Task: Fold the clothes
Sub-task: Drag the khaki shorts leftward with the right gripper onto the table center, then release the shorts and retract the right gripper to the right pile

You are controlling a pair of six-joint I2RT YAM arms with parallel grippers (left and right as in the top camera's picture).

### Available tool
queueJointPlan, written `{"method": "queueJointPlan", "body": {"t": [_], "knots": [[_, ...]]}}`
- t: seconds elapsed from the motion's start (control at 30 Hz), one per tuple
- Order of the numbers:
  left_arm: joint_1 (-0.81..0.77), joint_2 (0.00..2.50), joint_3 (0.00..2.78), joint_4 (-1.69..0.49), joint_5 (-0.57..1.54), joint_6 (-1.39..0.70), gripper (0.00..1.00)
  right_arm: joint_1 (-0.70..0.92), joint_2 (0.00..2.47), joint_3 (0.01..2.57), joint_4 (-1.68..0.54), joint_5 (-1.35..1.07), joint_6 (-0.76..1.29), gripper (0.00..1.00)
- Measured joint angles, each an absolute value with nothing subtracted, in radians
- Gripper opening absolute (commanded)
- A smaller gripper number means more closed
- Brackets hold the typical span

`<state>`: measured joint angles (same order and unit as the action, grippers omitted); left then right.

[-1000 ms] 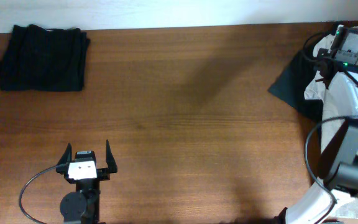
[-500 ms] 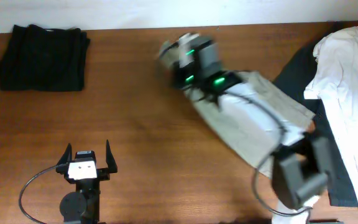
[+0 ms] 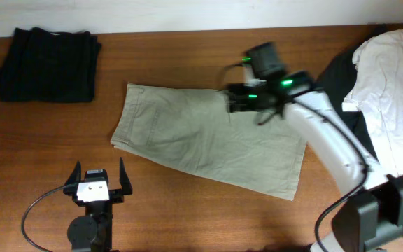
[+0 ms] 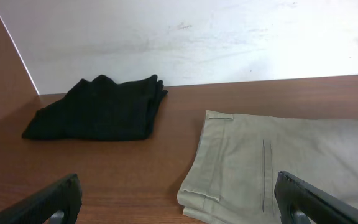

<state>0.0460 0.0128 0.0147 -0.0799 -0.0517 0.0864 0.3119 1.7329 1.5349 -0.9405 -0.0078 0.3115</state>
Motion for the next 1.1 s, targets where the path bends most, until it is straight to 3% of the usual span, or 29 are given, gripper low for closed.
{"method": "queueJointPlan", "body": {"t": [0.07,0.13,0.27,0.47,0.6,0.67,0.7,0.8,0.83,0.87,1.1], "knots": [[0.046,0.012,0.015,-0.079,-0.052,0.086,0.99,0.222,1.758,1.512,-1.063,0.09,0.318,0.99],[0.046,0.013,0.015,-0.08,-0.052,0.086,0.99,0.1,1.806,1.455,-1.042,0.137,0.333,0.99],[0.046,0.013,0.015,-0.079,-0.052,0.087,0.99,-0.225,1.877,1.336,-0.883,-0.078,0.197,0.99],[0.046,0.013,0.015,-0.08,-0.052,0.086,0.99,-0.252,1.959,1.322,-0.806,-0.258,0.069,1.0],[0.046,0.013,0.015,-0.08,-0.052,0.086,0.99,-0.229,1.997,1.323,-0.79,-0.3,0.067,0.89],[0.046,0.013,0.015,-0.08,-0.052,0.086,0.99,-0.208,2.002,1.326,-0.784,-0.306,0.066,0.82],[0.046,0.013,0.015,-0.08,-0.052,0.086,0.99,-0.196,2.007,1.33,-0.783,-0.31,0.067,0.64],[0.046,0.013,0.015,-0.08,-0.051,0.086,0.99,-0.173,2.025,1.337,-0.773,-0.312,0.075,0.35],[0.046,0.013,0.015,-0.079,-0.052,0.087,0.99,-0.172,2.029,1.338,-0.763,-0.307,0.092,0.14],[0.046,0.013,0.015,-0.08,-0.052,0.086,0.99,-0.172,2.033,1.337,-0.738,-0.305,0.098,0.04],[0.046,0.013,0.015,-0.08,-0.052,0.086,0.99,-0.162,2.079,1.497,-0.566,-0.297,0.137,0.04]]}}
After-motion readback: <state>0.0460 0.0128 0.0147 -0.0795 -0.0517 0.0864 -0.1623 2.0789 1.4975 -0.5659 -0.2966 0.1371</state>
